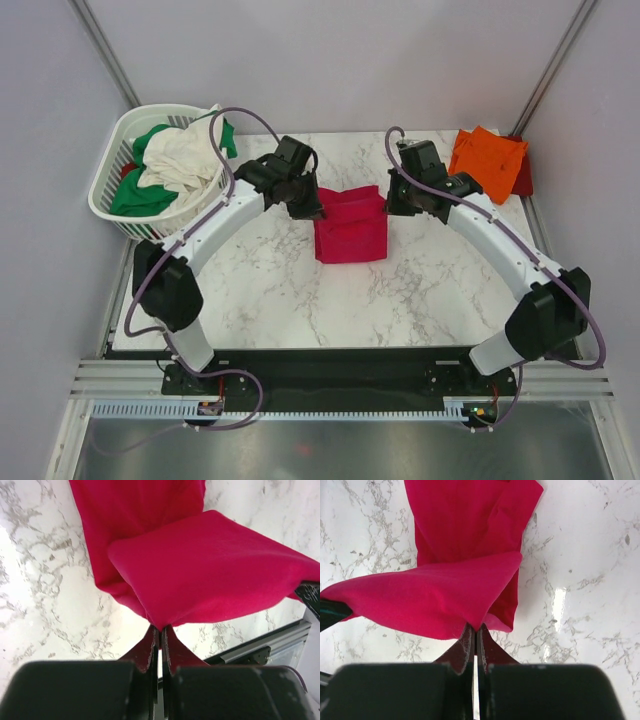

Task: Fold and stack the t-shirts
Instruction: Fold the tshirt

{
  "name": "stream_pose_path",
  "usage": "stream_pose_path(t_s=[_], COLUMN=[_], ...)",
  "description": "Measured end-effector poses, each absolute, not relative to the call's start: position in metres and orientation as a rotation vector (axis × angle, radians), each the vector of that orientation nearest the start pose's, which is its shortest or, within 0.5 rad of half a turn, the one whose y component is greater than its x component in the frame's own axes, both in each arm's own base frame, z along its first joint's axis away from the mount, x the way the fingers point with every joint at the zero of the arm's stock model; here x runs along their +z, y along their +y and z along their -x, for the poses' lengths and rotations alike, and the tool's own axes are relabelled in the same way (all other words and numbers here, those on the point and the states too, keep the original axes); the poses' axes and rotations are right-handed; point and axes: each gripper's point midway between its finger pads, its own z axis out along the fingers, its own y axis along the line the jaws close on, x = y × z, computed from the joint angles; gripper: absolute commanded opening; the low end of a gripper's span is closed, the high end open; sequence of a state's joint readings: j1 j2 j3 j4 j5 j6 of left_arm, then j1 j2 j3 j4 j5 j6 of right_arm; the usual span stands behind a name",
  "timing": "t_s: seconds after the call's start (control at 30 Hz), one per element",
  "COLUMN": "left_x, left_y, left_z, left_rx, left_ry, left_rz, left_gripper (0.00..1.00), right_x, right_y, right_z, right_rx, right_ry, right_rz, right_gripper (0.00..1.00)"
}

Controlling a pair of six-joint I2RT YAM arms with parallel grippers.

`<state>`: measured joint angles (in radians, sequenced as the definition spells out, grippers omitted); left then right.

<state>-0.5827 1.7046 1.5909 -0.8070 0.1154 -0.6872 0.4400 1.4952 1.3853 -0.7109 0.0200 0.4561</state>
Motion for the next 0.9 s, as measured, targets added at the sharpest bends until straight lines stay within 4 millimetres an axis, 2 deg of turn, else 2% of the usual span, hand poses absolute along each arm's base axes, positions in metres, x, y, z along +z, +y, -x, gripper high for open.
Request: stream_pose_path(t_s=[0.2,0.5,0.53,0.57,0.6,0.67,0.7,0.73,0.83,0.9], left_x=[0.174,0.171,0.168,0.163,0.157,0.145,0.136,0.129,0.106,0.092], left_y=[-0.273,-0.272,-0.272,-0.271,-0.27,-0.268,-0.267,-0.266,-0.255,-0.238], left_z=[-0.365,-0.408,-0.416,-0.424,-0.434,-0.458,-0.475,-0.494,-0.54,-0.55], left_rx=[-0.613,-0.625,-0.63,-0.63,-0.634,-0.645,-0.665,-0.694,-0.784,-0.796], left_ry=[2.646,2.643,2.645,2.652,2.656,2.661,2.657,2.645,2.609,2.617], left_rz=[0.103,0.115,0.119,0.125,0.132,0.139,0.145,0.154,0.205,0.251], left_gripper=[0.02,0.06,0.08,0.16,0.33,0.62,0.75,0.83,0.84,0.85], right_x=[0.186,0.167,0.165,0.163,0.16,0.152,0.148,0.143,0.137,0.133], right_y=[0.184,0.185,0.185,0.186,0.188,0.186,0.185,0.184,0.176,0.162], right_z=[-0.378,-0.426,-0.434,-0.443,-0.454,-0.479,-0.495,-0.513,-0.563,-0.579], right_rx=[0.361,0.346,0.348,0.355,0.365,0.359,0.353,0.352,0.359,0.355], right_ry=[2.461,2.488,2.488,2.488,2.492,2.488,2.49,2.481,2.428,2.412], right_rz=[-0.02,-0.041,-0.047,-0.058,-0.072,-0.096,-0.118,-0.138,-0.207,-0.257], right_gripper=[0.0,0.0,0.13,0.35,0.59,0.91,0.98,0.98,0.98,0.98])
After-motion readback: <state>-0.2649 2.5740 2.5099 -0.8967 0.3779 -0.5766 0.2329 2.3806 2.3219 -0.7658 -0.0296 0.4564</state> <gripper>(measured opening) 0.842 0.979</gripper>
